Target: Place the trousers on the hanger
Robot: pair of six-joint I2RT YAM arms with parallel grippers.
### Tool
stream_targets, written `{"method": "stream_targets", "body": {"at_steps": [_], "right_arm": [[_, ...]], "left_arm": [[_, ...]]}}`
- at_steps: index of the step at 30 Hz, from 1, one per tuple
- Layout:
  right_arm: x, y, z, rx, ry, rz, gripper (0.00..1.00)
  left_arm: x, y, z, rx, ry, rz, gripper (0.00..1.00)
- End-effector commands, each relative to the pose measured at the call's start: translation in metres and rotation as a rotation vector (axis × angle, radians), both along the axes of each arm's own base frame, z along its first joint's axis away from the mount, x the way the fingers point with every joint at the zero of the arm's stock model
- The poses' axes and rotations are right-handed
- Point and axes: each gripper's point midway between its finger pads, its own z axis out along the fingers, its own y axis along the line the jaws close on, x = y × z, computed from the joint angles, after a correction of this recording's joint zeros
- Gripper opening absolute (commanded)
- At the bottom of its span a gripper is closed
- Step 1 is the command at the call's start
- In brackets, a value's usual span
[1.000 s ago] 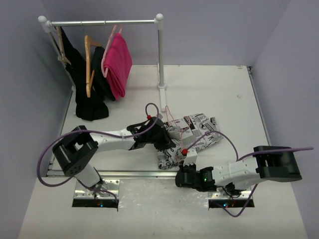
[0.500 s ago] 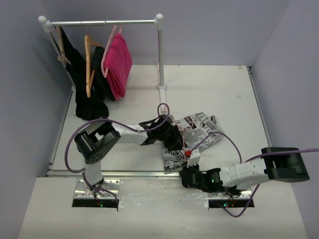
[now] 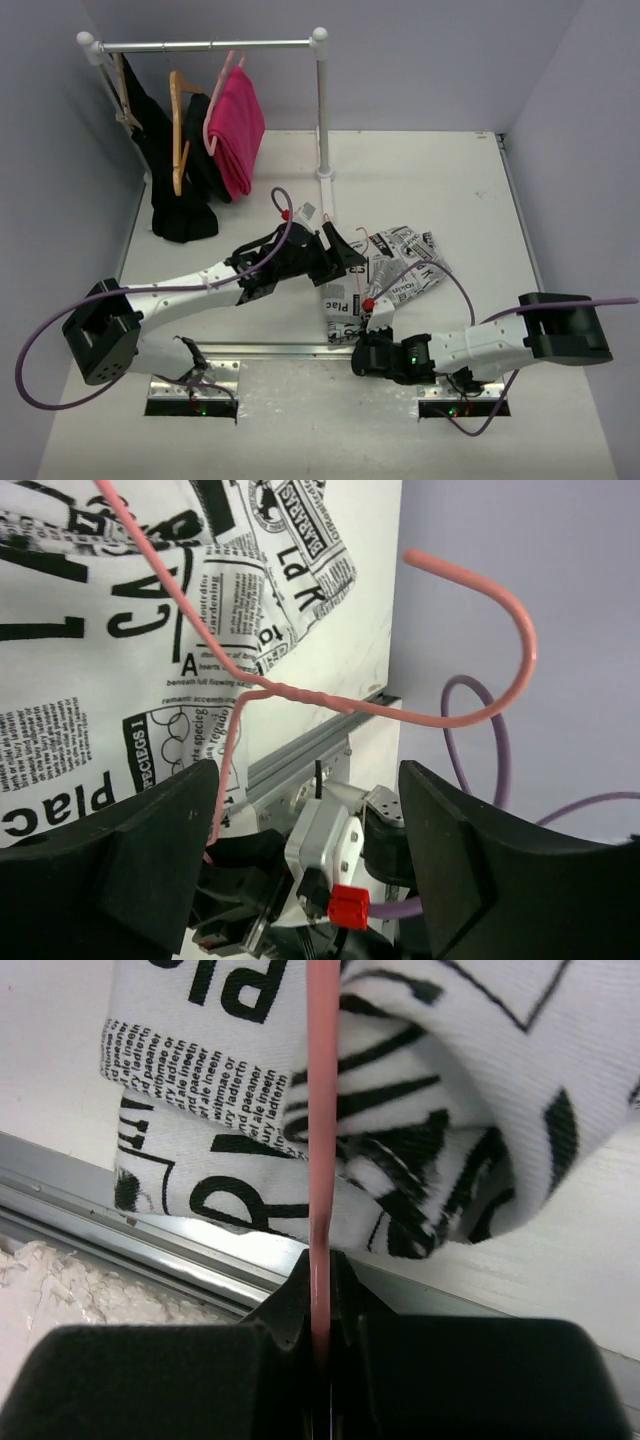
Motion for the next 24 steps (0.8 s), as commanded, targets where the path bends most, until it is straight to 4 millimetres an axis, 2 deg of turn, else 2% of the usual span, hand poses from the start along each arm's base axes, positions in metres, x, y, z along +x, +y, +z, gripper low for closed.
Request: {"method": "stream_targets", "body": {"at_steps": [1,4,7,9,10,11,12,13,14,18,20,22,24], "right_arm": [[0.012,0.012,0.016,-0.020,-0.068,-0.039,0.00],[0.011,0.018,0.018,-0.021,-0.070,-0.031,0.00],[0.012,0.020,0.018,-0.035,-0.074,-0.032,0.00],[0.012,0.017,0.016,-0.046,-0.073,-0.038,0.00],[0.012,0.017,0.015,-0.048,-0.073,-0.038,0.00],[0.012,0.016,0.014,-0.045,-0.072,-0.038,0.00],[0.011,0.016,0.013,-0.042,-0.070,-0.037,0.00],[0.011,0.015,0.012,-0.043,-0.070,-0.037,0.00],[0.011,0.015,0.013,-0.039,-0.070,-0.037,0.00],[0.011,0.018,0.012,-0.040,-0.072,-0.022,0.00],[0.010,0.019,0.012,-0.045,-0.073,-0.013,0.00],[0.010,0.021,0.011,-0.047,-0.073,-0.008,0.00],[0.010,0.022,0.011,-0.042,-0.071,-0.005,0.00]], "left_arm": [[0.003,0.007,-0.019,0.050,0.007,0.046,0.72],[0.006,0.008,-0.028,0.067,0.044,0.076,0.72],[0.012,0.011,-0.029,0.073,0.050,0.124,0.71],[0.014,0.017,-0.026,0.076,0.049,0.155,0.62],[0.012,0.024,-0.032,0.099,0.067,0.178,0.55],[0.008,0.033,-0.034,0.102,0.078,0.204,0.53],[0.004,0.042,-0.036,0.100,0.087,0.231,0.52],[0.000,0.056,-0.051,0.125,0.117,0.278,0.52],[-0.003,0.066,-0.056,0.126,0.132,0.312,0.52],[0.000,0.093,-0.058,0.077,0.125,0.417,0.53],[0.009,0.091,-0.053,0.067,0.117,0.417,0.54],[0.021,0.086,-0.040,0.049,0.093,0.417,0.54],[0.034,0.076,-0.040,0.047,0.103,0.404,0.54]]}}
